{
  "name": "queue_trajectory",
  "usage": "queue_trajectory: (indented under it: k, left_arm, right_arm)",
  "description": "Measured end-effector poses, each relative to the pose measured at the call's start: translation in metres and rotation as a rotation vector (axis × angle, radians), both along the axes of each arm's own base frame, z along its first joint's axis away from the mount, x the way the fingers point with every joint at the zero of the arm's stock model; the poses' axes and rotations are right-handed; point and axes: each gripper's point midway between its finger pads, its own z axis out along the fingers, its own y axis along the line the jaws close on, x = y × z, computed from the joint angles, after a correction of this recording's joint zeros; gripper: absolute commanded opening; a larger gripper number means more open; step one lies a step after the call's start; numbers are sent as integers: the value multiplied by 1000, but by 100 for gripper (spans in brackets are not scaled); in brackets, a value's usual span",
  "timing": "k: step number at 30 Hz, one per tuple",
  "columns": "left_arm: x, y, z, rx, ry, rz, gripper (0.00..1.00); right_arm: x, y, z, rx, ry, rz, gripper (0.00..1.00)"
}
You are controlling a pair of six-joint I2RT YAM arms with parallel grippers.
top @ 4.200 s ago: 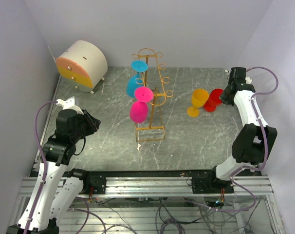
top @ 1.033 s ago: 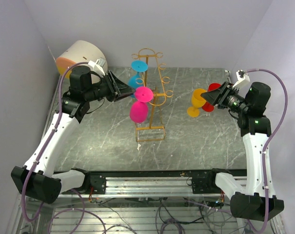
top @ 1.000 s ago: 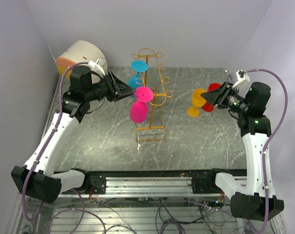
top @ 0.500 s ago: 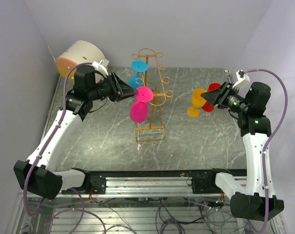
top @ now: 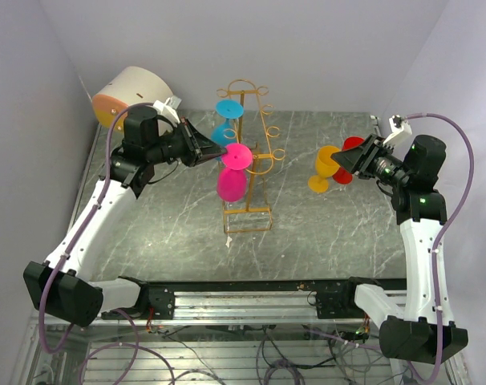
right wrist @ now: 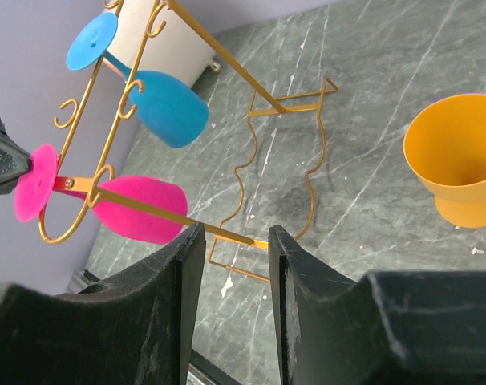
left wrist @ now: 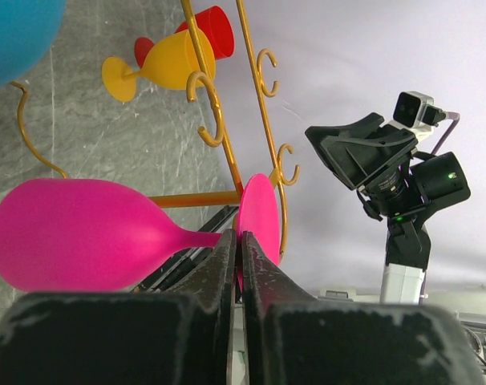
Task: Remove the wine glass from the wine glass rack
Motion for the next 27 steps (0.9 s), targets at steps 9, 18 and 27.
queue_trajectory:
  k: [9, 18, 27]
  left_arm:
    - [-3, 1, 10, -15, -10, 5, 7]
    - [-9, 5, 26, -31, -22, 24, 7]
    - [-8, 15, 29, 15, -22, 89, 7]
  right_arm:
    - [0, 0, 0, 0, 1, -2, 37]
    - [1, -1, 0, -2, 1, -7, 37]
    - [1, -2, -1, -3, 2, -12, 37]
